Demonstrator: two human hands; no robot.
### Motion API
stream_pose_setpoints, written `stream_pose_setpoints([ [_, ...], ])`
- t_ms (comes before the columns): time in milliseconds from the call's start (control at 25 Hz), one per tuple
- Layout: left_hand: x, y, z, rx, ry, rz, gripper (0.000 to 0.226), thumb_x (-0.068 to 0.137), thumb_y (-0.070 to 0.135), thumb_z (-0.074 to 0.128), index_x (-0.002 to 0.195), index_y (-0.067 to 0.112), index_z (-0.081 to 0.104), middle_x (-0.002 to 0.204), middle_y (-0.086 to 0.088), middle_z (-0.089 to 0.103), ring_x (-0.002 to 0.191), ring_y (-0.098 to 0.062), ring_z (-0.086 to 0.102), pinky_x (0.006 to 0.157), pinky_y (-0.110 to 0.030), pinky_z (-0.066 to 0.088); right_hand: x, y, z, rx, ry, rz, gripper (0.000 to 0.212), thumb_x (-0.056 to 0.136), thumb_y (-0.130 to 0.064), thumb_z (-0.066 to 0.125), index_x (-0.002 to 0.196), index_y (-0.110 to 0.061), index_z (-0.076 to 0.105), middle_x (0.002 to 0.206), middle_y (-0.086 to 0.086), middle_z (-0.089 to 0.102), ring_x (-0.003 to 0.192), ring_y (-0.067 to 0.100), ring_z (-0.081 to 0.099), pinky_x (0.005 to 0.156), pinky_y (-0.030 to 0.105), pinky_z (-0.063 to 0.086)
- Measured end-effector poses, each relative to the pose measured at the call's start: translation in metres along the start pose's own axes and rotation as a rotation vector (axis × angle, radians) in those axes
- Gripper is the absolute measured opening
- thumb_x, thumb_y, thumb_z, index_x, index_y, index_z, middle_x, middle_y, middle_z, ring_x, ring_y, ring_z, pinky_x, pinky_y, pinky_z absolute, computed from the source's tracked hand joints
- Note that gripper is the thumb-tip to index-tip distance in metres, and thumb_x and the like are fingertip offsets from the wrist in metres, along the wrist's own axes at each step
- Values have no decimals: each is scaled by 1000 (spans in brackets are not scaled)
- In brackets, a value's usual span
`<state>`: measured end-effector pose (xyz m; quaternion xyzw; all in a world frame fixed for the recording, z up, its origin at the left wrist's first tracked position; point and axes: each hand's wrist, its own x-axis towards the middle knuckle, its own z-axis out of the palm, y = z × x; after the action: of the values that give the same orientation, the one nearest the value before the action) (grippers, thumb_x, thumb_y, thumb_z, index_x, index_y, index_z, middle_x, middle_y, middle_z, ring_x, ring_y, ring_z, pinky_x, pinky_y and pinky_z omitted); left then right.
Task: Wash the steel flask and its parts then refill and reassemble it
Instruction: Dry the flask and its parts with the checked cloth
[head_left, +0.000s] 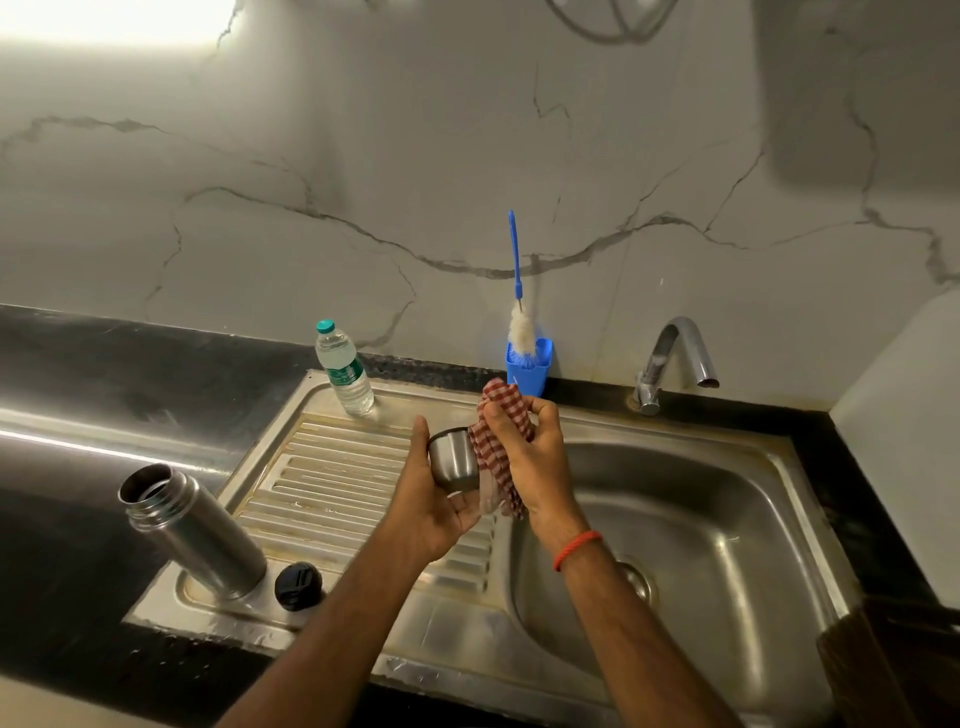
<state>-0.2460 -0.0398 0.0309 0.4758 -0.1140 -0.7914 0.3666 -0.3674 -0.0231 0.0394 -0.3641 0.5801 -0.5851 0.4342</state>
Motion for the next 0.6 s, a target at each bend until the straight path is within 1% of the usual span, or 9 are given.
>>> stream_pose_setpoints([
  [80,-1,-2,-1,-98,-46,-64,83,84,77,54,118,2,65,100,-24,75,81,-35,75,68,-48,64,3,0,-8,26,20,30,57,74,-63,67,118,-30,54,99,-4,74,88,13,73,84,42,61],
  [160,1,-4,-2,-143,-35,-82,76,87,72,56,117,3,64,95,-23,74,78,-35,73,66,-46,64,6,-2,-18,59,11,67,48,83,-62,62,116,-27,58,100,-1,75,88,16,74,82,39,61],
  [240,3,-7,-2,-152,6,-58,70,88,68,59,118,6,62,97,-21,71,83,-33,69,71,-44,61,10,-8,-29,143,-5,119,43,95,-57,50,118,-22,61,102,5,75,90,19,74,79,36,61],
  [320,6,-6,0,-138,42,1,63,89,66,59,121,12,60,104,-18,68,86,-30,65,68,-42,58,12,-16,-38,166,-44,109,39,102,-48,43,122,-20,61,110,8,72,100,25,70,84,38,59],
  [400,5,-3,3,-116,27,45,60,92,65,57,122,13,60,104,-16,70,84,-29,69,62,-38,58,12,-25,-45,13,-199,9,27,100,-37,54,124,-26,58,115,2,70,106,21,68,89,37,57],
  [440,3,-2,5,-85,2,60,63,93,65,54,122,9,61,102,-16,74,83,-29,72,62,-38,59,11,-27,-45,-133,-319,-51,34,95,-34,65,127,-33,55,117,-4,70,106,14,67,91,34,57],
  [480,1,-2,7,-29,-26,78,68,95,66,50,123,6,63,103,-18,76,85,-31,74,66,-40,61,9,-28,-43,-298,-430,-110,51,87,-31,75,131,-41,50,120,-8,70,107,6,66,93,31,56],
  [520,0,-2,9,42,-44,103,72,95,68,47,125,4,64,108,-20,75,92,-33,75,72,-43,61,8,-28,-40,-462,-493,-169,68,80,-30,82,135,-47,45,124,-10,68,110,2,63,96,30,54],
  [600,-2,-1,9,137,-66,135,81,93,74,41,127,4,63,115,-24,73,105,-38,72,85,-49,58,11,-30,-35,-742,-525,-270,82,74,-39,85,140,-52,38,135,-9,62,120,9,57,102,40,51],
])
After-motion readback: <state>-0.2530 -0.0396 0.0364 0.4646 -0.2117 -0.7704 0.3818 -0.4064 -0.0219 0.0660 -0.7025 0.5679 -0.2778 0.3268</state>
